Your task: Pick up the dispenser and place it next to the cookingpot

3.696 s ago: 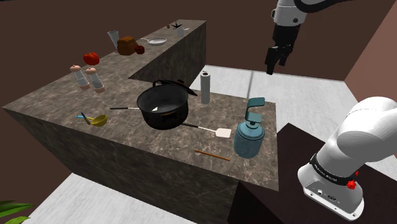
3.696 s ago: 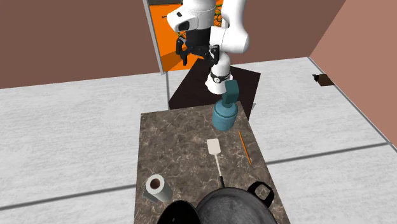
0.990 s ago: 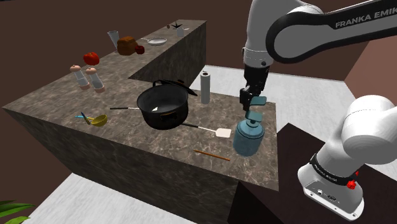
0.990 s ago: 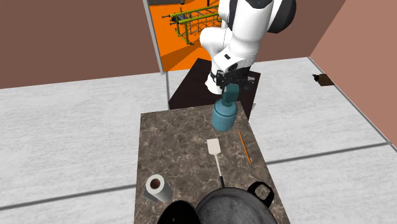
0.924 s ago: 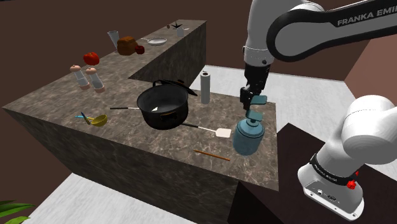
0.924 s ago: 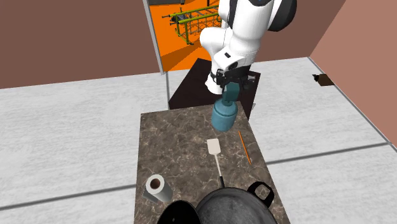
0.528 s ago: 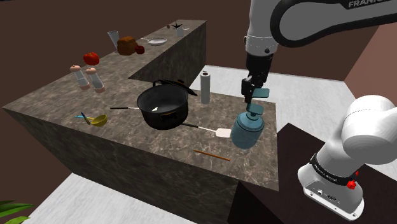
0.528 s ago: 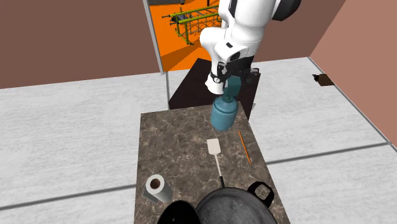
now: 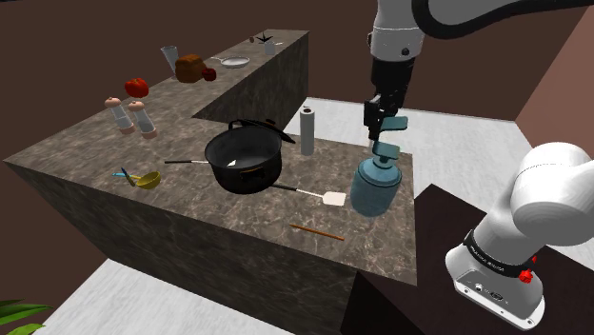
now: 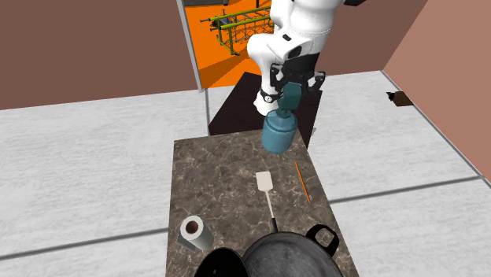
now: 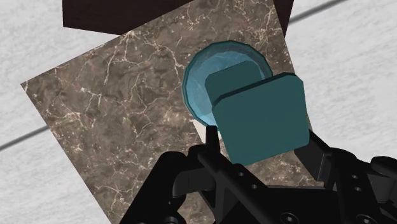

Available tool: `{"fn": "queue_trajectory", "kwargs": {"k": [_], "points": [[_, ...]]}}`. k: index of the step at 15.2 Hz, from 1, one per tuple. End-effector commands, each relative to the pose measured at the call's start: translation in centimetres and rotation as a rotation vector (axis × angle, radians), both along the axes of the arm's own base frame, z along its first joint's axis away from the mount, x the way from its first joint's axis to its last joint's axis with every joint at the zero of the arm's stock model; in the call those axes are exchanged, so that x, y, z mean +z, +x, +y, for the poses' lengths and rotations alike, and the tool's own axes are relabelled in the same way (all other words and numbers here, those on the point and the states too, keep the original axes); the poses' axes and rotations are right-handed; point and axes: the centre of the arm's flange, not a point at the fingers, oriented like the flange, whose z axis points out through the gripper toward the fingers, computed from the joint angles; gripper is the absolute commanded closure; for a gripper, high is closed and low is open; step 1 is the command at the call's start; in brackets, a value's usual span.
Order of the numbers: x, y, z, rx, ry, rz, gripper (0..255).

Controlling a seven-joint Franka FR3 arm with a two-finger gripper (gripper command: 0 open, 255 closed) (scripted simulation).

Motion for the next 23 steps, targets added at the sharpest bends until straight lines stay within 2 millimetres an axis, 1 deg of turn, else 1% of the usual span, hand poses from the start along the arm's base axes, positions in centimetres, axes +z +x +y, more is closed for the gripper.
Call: {"fn": "queue_trajectory", "kwargs": {"k": [1, 23], "points": [[1.2, 0.1, 0.0, 0.0, 0.0, -0.001, 255], [12.8, 0.1, 0.0, 0.0, 0.0, -0.001, 255]]}}
